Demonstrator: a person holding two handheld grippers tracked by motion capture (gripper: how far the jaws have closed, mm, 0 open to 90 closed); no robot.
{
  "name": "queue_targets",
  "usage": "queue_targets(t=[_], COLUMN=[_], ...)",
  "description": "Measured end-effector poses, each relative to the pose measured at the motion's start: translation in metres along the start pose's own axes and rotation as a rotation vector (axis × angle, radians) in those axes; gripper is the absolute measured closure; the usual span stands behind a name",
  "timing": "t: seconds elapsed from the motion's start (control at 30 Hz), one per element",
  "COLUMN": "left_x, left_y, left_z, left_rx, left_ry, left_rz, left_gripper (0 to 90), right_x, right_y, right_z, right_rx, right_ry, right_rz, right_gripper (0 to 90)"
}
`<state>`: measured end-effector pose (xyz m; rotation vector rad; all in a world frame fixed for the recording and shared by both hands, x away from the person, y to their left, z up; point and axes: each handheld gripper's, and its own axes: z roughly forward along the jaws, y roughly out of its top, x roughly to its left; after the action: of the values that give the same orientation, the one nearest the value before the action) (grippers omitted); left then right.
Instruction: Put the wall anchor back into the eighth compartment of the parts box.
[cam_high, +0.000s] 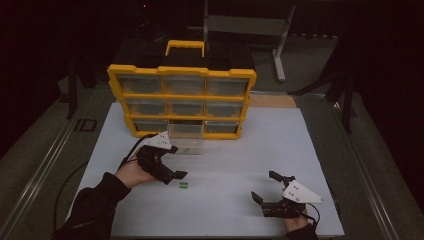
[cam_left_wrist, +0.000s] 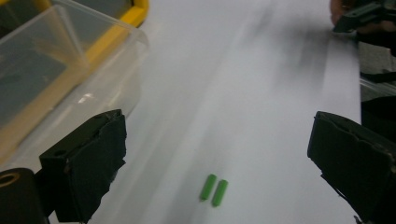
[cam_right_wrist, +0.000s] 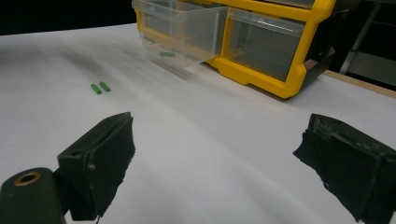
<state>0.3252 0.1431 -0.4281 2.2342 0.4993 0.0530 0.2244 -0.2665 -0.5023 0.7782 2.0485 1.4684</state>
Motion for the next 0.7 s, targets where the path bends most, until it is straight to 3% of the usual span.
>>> queue_targets(t=[0.33, 0.7], left_x=[-0.005, -0.007], left_y=[-0.013, -0.028], left_z=[0.008, 0.025], left_rx=[-0.013, -0.023], left_ry=[-0.005, -0.045], left_rz=[0.004, -0.007], left_gripper=[6.0, 10.0], right_x=[0.0, 0.0], right_y=[0.0, 0.0], right_z=[0.0, 0.001], right_rx=[0.002, 0.004], right_ry=[0.002, 0.003], right_rz=[0.001, -0.002], right_gripper=[9.0, 9.0])
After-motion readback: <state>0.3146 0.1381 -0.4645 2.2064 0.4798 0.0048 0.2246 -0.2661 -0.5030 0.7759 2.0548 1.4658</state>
